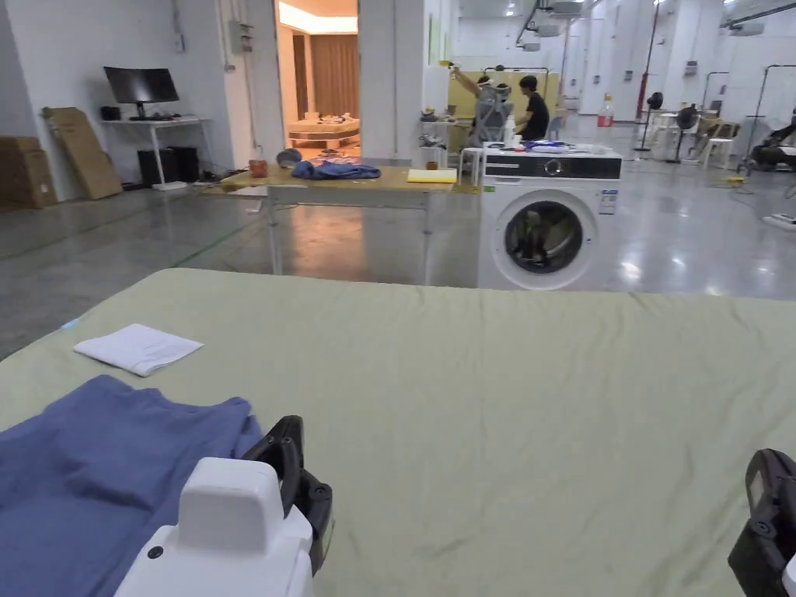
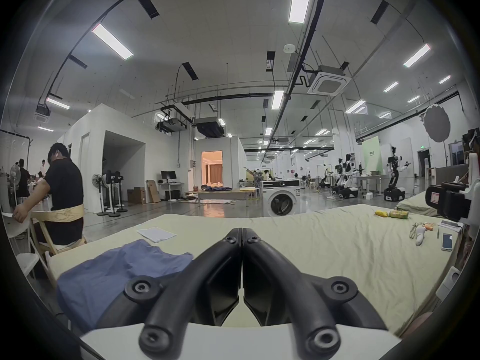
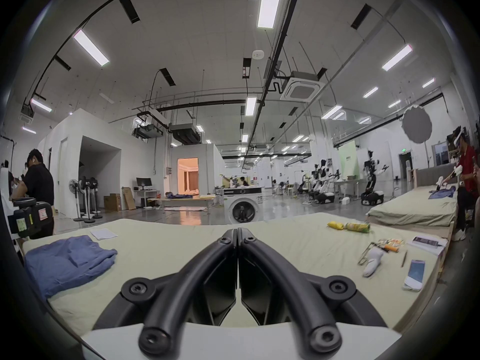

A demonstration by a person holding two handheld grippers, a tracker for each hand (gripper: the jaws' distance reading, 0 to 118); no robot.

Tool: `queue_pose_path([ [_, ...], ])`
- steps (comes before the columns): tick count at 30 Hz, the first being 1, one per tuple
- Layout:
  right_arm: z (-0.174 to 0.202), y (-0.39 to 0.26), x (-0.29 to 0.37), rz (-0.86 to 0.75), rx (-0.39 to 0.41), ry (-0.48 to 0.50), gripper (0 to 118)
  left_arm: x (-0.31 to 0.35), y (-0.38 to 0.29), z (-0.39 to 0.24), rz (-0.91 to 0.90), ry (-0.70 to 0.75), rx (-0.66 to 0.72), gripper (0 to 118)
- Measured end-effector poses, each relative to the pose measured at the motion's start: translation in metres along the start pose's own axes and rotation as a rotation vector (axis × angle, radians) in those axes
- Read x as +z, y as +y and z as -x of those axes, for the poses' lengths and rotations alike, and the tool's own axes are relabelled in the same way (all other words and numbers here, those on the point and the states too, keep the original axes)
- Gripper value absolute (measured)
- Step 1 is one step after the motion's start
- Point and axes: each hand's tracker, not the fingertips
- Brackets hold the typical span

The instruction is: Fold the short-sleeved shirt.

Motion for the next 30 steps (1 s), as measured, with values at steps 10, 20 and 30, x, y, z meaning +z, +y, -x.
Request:
queue_pose_path([
  [10,0.150,0.004,-0.015,0.047,0.047,0.433,0,0.085,0.013,0.144,-0.002,0.503,-0.052,0],
  [20,0.145,0.003,-0.028,0.084,-0.011,0.469,0,0.081,0.007,0.142,-0.054,0.479,0.040,0],
  [30,0.101,-0.005,-0.051,0.157,0.003,0.369,0,-0.165,0.019,0.256,0.537,0.261,0.150,19],
])
